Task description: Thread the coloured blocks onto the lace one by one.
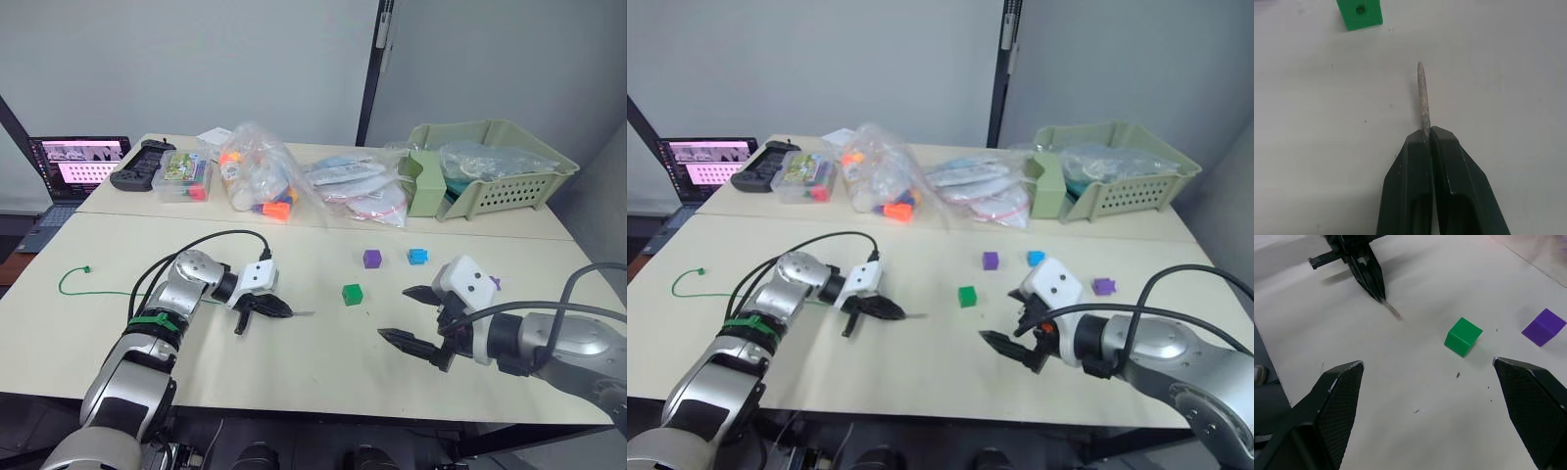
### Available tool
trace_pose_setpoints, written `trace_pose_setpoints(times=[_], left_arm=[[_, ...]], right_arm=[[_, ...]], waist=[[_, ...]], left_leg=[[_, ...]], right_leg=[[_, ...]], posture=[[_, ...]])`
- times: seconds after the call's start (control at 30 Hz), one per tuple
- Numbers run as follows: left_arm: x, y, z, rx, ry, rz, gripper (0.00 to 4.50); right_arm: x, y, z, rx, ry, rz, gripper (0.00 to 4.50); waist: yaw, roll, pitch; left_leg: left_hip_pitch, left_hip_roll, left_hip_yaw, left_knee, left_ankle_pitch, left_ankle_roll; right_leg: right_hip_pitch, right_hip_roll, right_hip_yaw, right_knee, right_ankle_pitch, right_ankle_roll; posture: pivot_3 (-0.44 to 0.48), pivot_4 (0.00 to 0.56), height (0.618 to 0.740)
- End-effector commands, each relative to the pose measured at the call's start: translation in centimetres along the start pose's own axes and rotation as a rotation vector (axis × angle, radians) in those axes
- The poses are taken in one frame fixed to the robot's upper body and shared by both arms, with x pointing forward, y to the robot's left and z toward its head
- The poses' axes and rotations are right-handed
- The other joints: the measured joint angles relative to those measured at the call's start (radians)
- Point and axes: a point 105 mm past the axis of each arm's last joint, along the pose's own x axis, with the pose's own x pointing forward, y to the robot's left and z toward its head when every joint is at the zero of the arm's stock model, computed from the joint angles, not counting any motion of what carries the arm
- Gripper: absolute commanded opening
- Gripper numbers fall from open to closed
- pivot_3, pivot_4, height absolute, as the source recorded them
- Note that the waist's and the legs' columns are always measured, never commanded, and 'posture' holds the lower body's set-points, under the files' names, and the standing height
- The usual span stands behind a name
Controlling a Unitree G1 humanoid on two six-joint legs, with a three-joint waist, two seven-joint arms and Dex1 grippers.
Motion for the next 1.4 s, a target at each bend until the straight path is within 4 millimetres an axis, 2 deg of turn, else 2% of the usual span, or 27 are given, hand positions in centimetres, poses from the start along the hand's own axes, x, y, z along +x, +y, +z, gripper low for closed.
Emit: trace_pose_setpoints(times=[0.03, 0.13, 0.27, 0.43, 0.67, 0.8, 1.0, 1.1, 1.23, 1.4], left_arm=[[-1.7, 0.2, 4.2, 0.047, -0.107, -0.003, 0.03], [-2.1, -0.1, 5.5, 0.034, -0.139, -0.003, 0.03], [-2.0, -0.1, 7.1, 0.019, -0.169, 0.010, 0.03], [-1.7, -0.3, 7.7, 0.002, -0.185, 0.027, 0.03], [1.2, -1.1, 3.5, 0.009, 0.011, 0.043, 0.03], [3.4, -1.8, 2.3, -0.030, 0.009, 0.075, 0.03], [4.6, -2.4, 0.6, 0.003, -0.027, 0.119, 0.03], [4.5, -2.2, 1.1, -0.056, -0.135, 0.134, 0.95], [4.7, -2.7, 0.5, -0.011, -0.121, 0.111, 2.27], [5.1, -3.8, -1.3, 0.020, -0.062, 0.072, 2.27]], right_arm=[[-1.3, -1.1, 0.7, 0.003, -0.110, -0.122, 4.50], [-2.1, -1.0, -0.5, 0.029, -0.110, -0.183, 4.50], [-3.2, -1.5, -1.1, 0.143, -0.228, -0.308, 4.50], [-4.2, -2.0, -2.3, 0.177, -0.257, -0.413, 4.50], [-4.0, -1.7, -3.2, 0.162, -0.238, -0.428, 4.50], [-3.7, -1.8, -3.2, 0.160, -0.256, -0.424, 4.50], [-2.9, -0.6, -2.6, 0.171, -0.259, -0.316, 4.50], [-2.8, -0.3, -2.5, 0.156, -0.242, -0.295, 4.50], [-2.8, -0.4, -2.2, 0.153, -0.251, -0.304, 4.50], [-2.8, -0.3, -2.0, 0.145, -0.246, -0.307, 4.50]], waist=[[0.004, 0.000, 0.000], [0.005, 0.000, 0.000], [0.003, 0.000, 0.000], [0.002, 0.000, 0.000], [-0.003, 0.002, -0.001], [0.000, 0.002, -0.001], [0.001, 0.002, -0.001], [0.003, 0.002, -0.001], [0.003, 0.002, -0.001], [0.004, 0.002, -0.001]], left_leg=[[-0.001, 0.000, -0.001, 0.000, 0.000, 0.000], [-0.002, -0.001, -0.002, 0.000, 0.000, 0.000], [0.001, 0.000, -0.002, 0.000, 0.000, 0.000], [0.002, 0.000, -0.001, 0.000, 0.000, 0.000], [0.003, 0.000, 0.000, 0.000, 0.000, 0.000], [0.003, 0.000, 0.000, 0.000, 0.000, 0.000], [0.003, 0.000, 0.000, 0.000, 0.000, 0.000], [0.003, 0.000, 0.000, 0.000, 0.000, 0.000], [0.003, 0.000, 0.000, 0.000, 0.000, 0.000], [0.003, 0.000, 0.000, 0.000, 0.000, 0.000]], right_leg=[[0.000, 0.000, -0.001, 0.000, 0.000, 0.000], [0.000, 0.000, -0.001, 0.000, 0.000, 0.000], [0.001, 0.000, -0.001, 0.001, 0.000, 0.000], [0.002, 0.001, 0.000, 0.001, 0.000, 0.000], [0.002, 0.001, 0.001, 0.001, 0.000, 0.000], [0.002, 0.001, 0.001, 0.000, 0.000, 0.000], [0.002, 0.001, 0.001, 0.000, 0.000, 0.000], [0.002, 0.000, 0.001, 0.000, 0.000, 0.000], [0.002, 0.001, 0.001, 0.000, 0.000, 0.000], [0.002, 0.000, 0.001, 0.000, 0.000, 0.000]], posture=[[0.000, 0.150, 0.732], [0.000, 0.150, 0.732], [0.000, 0.150, 0.732], [0.000, 0.150, 0.732], [0.000, 0.150, 0.732], [0.000, 0.150, 0.732], [0.000, 0.150, 0.732], [0.000, 0.150, 0.732], [0.000, 0.150, 0.732], [0.000, 0.150, 0.732]])
